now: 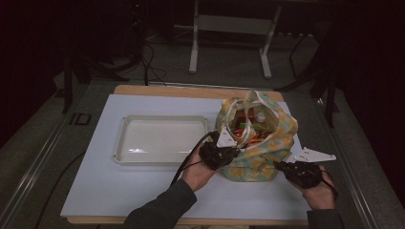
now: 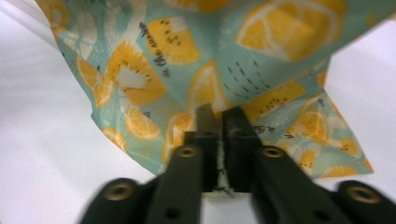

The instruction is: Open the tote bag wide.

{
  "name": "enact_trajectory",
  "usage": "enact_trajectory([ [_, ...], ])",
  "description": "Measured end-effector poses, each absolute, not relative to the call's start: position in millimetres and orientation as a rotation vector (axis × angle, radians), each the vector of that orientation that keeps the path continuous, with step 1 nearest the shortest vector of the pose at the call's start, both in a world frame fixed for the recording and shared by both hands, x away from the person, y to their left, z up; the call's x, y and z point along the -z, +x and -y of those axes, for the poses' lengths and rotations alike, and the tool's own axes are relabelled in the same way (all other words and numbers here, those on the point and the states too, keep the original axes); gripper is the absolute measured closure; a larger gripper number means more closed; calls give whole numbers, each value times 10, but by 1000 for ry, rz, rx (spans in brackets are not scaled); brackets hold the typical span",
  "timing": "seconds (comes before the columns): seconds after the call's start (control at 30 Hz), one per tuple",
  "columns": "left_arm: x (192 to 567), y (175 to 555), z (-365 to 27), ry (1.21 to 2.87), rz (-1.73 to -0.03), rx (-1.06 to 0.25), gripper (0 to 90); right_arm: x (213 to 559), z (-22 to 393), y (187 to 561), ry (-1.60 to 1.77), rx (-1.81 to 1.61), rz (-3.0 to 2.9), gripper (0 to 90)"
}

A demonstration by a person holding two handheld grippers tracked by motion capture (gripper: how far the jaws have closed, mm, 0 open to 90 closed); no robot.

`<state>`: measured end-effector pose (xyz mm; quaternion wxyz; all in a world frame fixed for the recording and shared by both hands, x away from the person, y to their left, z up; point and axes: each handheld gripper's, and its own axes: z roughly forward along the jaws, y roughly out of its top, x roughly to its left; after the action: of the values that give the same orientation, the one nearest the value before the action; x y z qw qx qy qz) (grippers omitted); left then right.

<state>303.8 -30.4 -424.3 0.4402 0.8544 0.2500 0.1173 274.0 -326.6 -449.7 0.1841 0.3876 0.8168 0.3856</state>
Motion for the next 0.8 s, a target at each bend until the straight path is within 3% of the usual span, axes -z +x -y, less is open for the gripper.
enact_trajectory([
  [0.17, 4373, 3091, 314, 2146, -640, -298, 878, 4350, 3333, 2672, 1094, -1117, -2251, 604],
  [0.33, 4459, 3127, 311, 2171, -649, -289, 874, 4163, 3406, 2619, 1099, -1143, -2181, 525],
  [0.8, 4528, 3129, 331, 2192, -652, -294, 866, 3699, 3304, 2795, 1001, -1192, -2092, 502],
])
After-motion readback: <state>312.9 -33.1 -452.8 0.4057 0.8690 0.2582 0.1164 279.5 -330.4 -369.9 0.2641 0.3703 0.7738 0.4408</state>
